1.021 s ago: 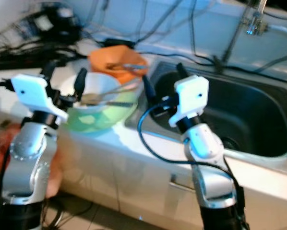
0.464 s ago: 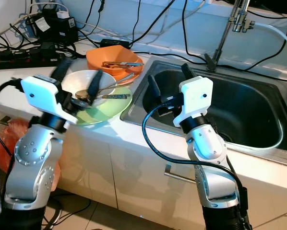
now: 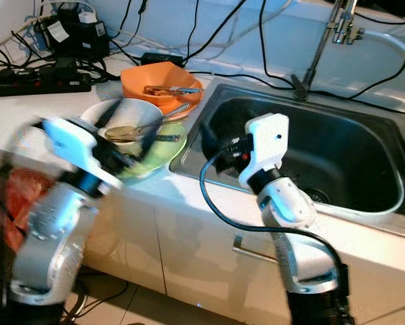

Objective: Kitchen organization

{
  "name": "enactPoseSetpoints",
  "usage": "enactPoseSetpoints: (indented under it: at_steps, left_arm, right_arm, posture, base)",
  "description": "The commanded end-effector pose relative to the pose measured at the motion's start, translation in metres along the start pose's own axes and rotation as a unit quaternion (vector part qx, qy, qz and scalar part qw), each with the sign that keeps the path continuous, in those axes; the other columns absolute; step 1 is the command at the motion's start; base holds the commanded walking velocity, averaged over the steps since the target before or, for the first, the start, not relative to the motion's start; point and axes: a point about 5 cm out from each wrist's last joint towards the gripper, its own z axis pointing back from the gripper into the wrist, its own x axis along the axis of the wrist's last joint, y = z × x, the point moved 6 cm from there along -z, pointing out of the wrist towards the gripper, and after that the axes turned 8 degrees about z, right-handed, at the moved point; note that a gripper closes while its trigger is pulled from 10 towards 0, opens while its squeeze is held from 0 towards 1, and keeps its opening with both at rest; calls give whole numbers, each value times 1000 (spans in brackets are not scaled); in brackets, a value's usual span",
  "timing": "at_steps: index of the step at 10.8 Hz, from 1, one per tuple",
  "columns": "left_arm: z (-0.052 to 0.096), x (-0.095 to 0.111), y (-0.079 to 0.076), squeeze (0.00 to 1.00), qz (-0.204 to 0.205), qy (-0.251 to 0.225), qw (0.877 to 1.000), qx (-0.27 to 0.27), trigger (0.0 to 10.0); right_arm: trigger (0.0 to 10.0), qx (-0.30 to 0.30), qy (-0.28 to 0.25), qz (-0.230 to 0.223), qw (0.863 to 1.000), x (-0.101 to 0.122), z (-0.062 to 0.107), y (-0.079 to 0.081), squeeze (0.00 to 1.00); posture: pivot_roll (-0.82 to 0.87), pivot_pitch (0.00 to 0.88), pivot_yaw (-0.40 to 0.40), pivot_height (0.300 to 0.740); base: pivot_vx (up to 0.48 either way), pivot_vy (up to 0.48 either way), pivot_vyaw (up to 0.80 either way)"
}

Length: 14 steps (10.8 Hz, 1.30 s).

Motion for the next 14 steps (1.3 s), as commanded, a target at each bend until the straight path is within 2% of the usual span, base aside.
enactPoseSetpoints:
  at_steps: [1, 4, 5, 7, 8, 11, 13, 14]
  left_arm:
    - [0, -2, -6, 0, 8, 6, 1000, -17, 10000]
    - [0, -4, -13, 0, 36, 14, 998, -42, 10000]
    - [0, -2, -13, 0, 67, 18, 996, -48, 10000]
    - [0, 2, -12, 0, 99, 17, 994, -48, 10000]
    - [2, 3, -12, 0, 96, 21, 994, -51, 10000]
    - [8, 3, -12, 0, 194, 38, 979, -58, 10000]
    - [11, -1, -14, 0, 221, 53, 972, -62, 10000]
    - [13, -5, -15, 0, 252, 65, 964, -62, 10000]
  right_arm:
    - [10000, 13, 12, 0, 1000, -1, 1, -1, 0]
    - [10000, 71, 37, 5, 997, -5, 8, -3, 0]
    - [10000, 110, 51, 4, 993, -7, 14, -7, 0]
    - [10000, 125, 55, 15, 990, -7, 16, -6, 0]
    - [10000, 133, 53, 16, 990, -7, 16, -4, 0]
    - [10000, 163, 51, 22, 985, -9, 18, 7, 0]
    - [10000, 172, 48, 21, 984, -9, 18, 11, 0]
    - [10000, 175, 48, 23, 983, -11, 18, 12, 0]
  posture:
    - [75, 18, -50, 740]
    - [74, 19, -48, 740]
    - [77, 22, -52, 740]
    - [79, 24, -55, 740]
    - [86, 26, -58, 740]
    - [101, 26, -55, 740]
    - [104, 20, -57, 740]
    - [106, 18, -59, 740]
  base:
    - [0, 0, 0]
    - [0, 0, 0]
    - [0, 0, 0]
    - [0, 0, 0]
    - [0, 0, 0]
    - [0, 0, 0]
    - [0, 0, 0]
    - [0, 0, 0]
